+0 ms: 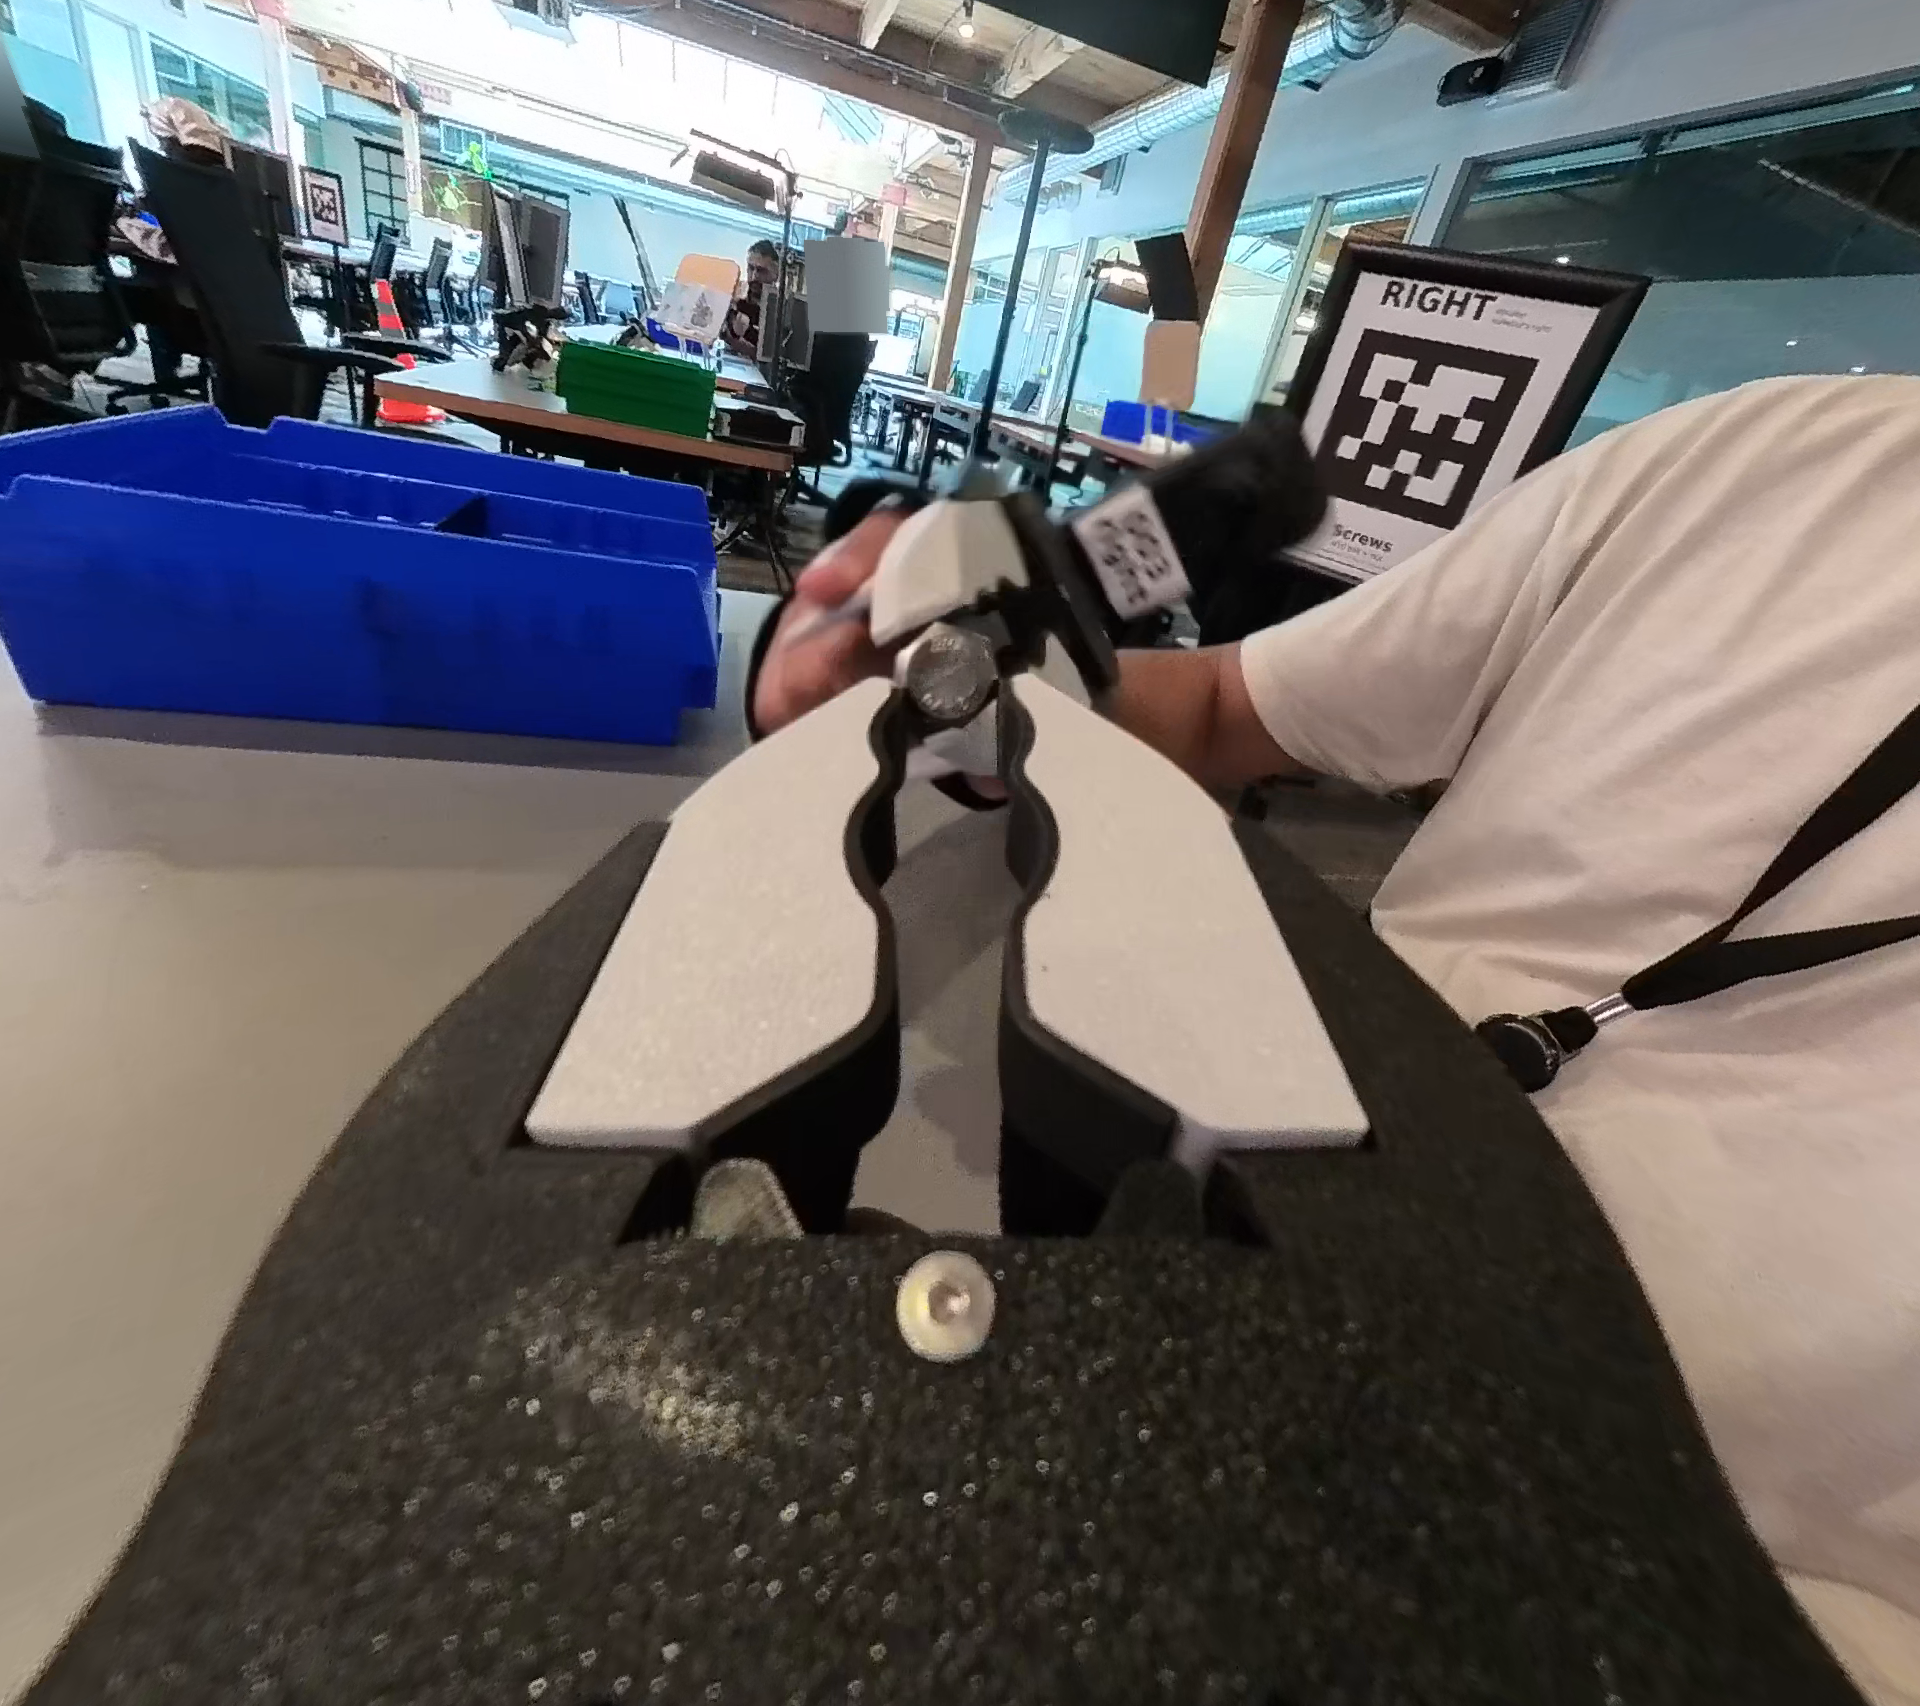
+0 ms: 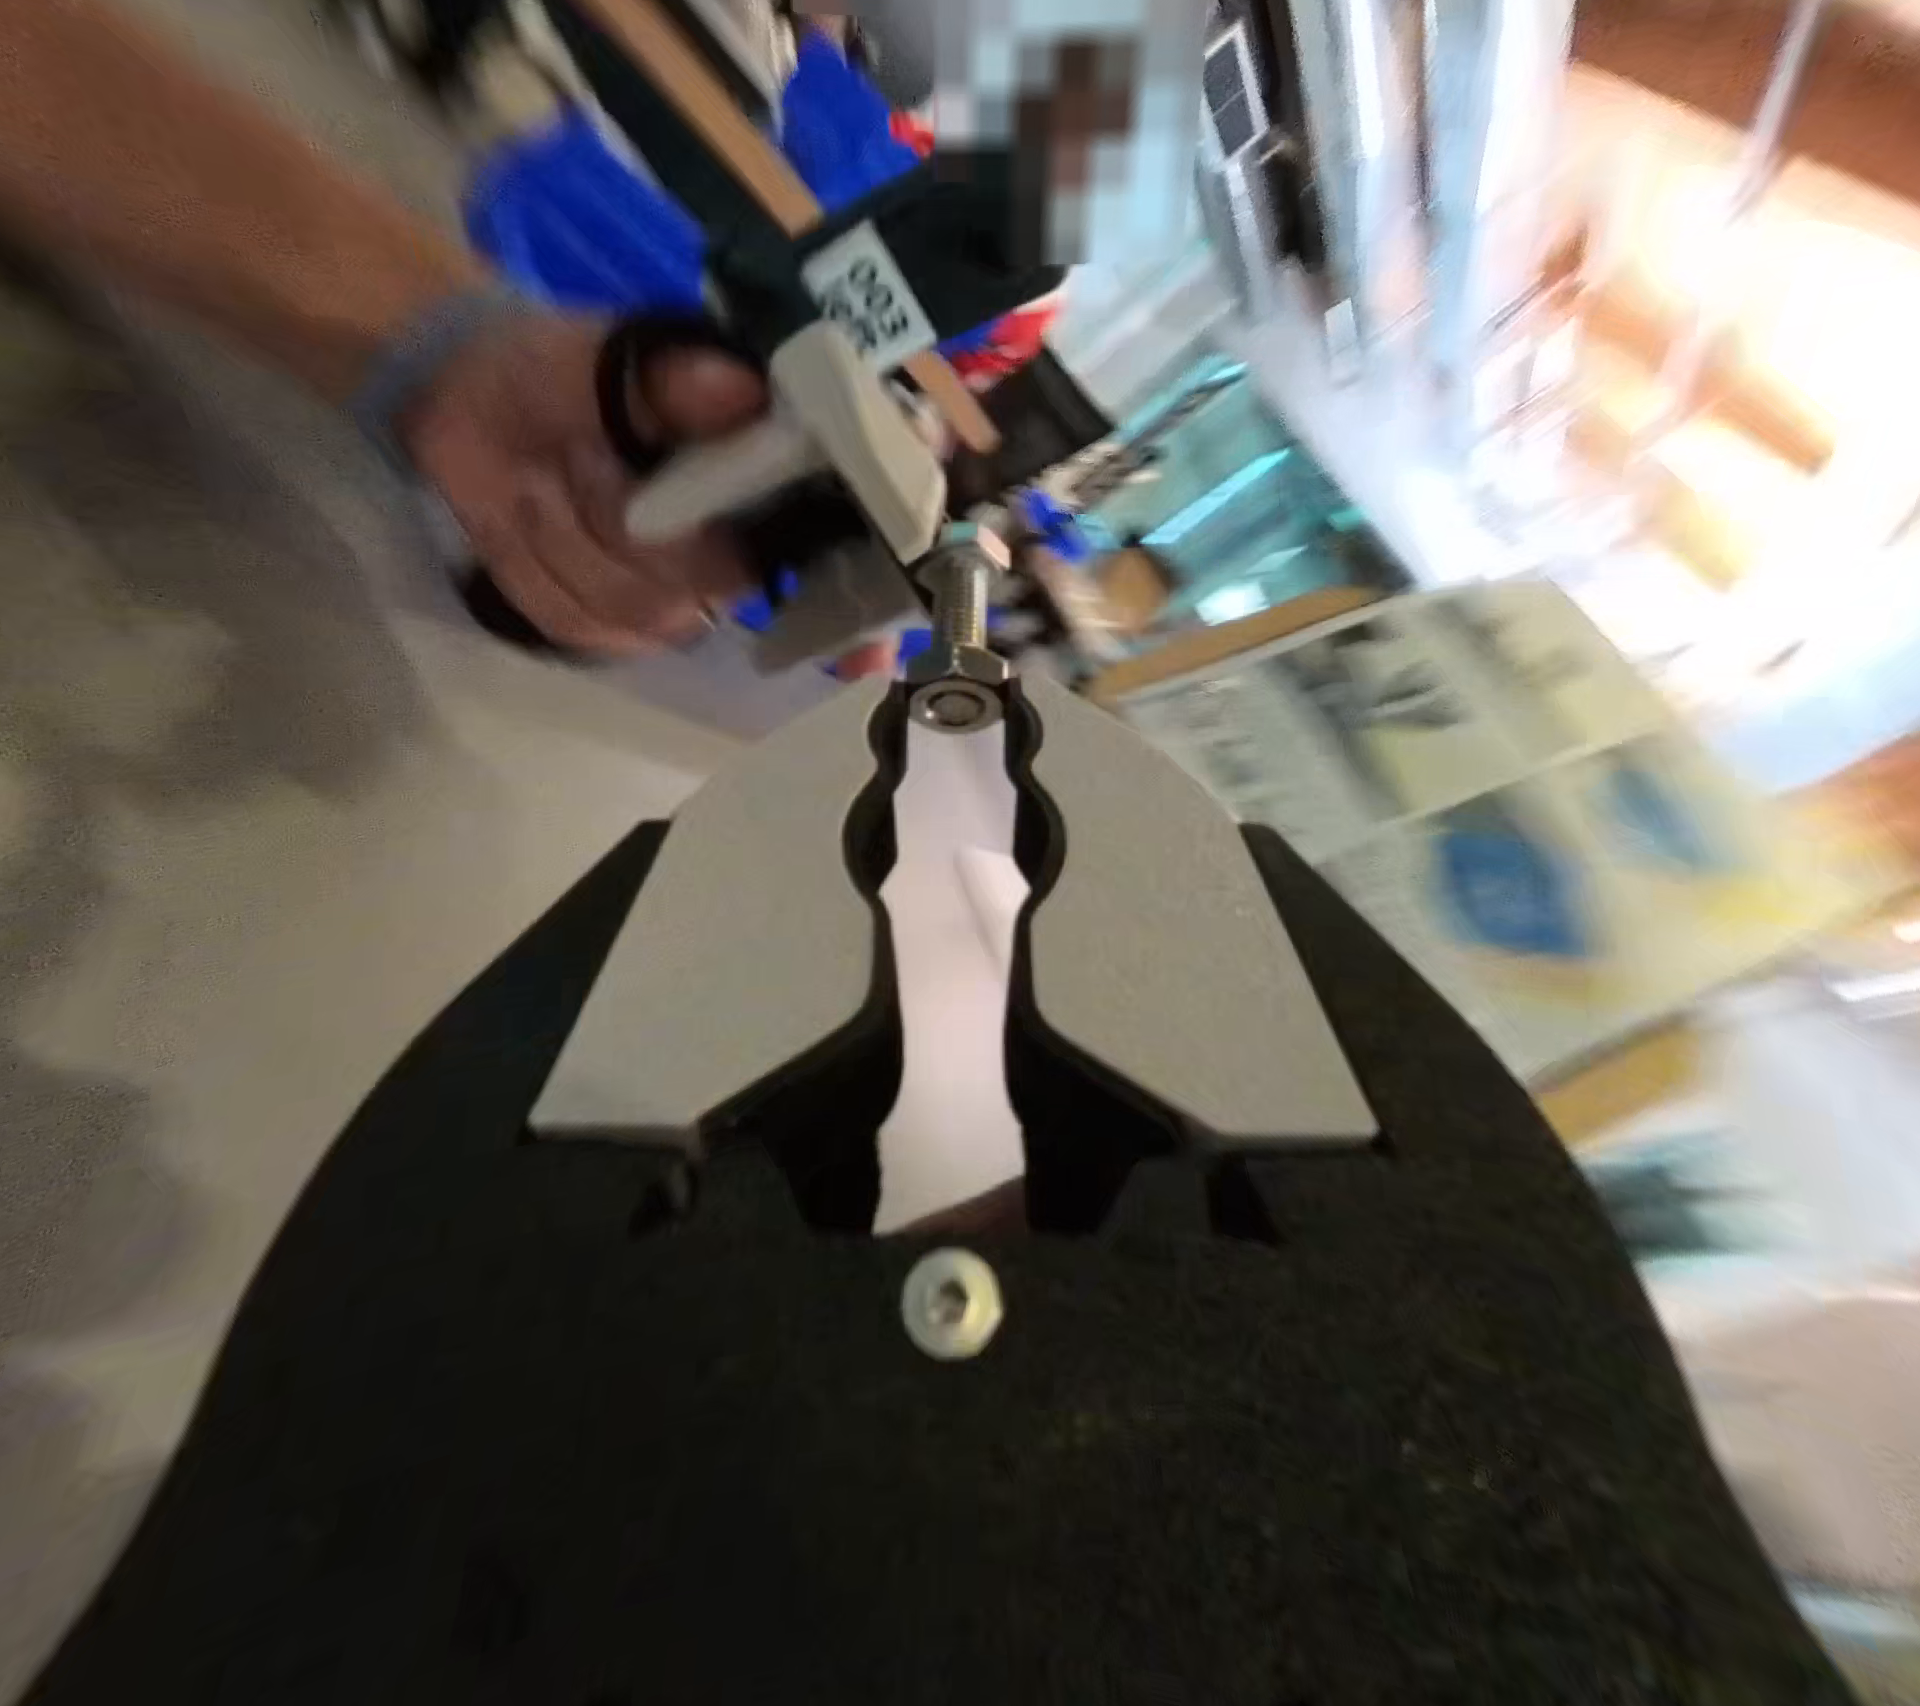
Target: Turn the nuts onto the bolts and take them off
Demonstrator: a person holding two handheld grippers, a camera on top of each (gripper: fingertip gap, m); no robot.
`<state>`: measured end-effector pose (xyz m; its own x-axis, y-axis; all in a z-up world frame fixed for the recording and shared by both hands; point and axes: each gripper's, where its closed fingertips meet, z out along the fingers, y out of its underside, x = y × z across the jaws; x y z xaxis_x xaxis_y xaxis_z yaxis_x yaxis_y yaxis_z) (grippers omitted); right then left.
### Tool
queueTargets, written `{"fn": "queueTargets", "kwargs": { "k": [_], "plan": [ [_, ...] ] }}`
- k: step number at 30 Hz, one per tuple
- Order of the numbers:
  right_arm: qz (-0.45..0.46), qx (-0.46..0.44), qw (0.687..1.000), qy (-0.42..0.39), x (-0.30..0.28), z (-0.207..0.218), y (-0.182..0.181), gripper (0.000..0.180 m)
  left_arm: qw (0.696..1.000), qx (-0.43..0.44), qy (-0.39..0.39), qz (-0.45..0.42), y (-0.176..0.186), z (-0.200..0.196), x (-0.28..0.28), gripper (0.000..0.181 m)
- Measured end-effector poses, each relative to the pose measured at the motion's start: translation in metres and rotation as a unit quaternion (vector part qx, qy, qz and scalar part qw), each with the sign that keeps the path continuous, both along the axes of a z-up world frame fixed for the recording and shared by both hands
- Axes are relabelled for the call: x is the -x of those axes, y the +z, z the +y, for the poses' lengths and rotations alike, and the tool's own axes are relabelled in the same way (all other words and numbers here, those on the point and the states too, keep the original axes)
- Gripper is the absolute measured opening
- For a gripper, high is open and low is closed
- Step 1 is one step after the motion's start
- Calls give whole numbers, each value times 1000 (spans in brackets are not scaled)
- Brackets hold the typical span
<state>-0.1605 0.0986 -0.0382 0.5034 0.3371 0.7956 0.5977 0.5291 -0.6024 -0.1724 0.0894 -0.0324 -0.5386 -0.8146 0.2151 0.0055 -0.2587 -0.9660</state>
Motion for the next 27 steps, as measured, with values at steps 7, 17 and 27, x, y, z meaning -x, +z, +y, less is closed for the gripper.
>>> {"fn": "queueTargets", "kwargs": {
  "k": [7,17,27],
  "plan": [
    [-204,-215,951,-89,7,-7,4,31,999,24,-19,-17,6,-1,3,15],
    [530,474,643,283,18,-18,9,56,999,15,-8,-37,14,2,9,16],
    [616,532,468,345,11,-9,7,18,1000,-17,5,-16,4,0,3,15]
  ]
}}
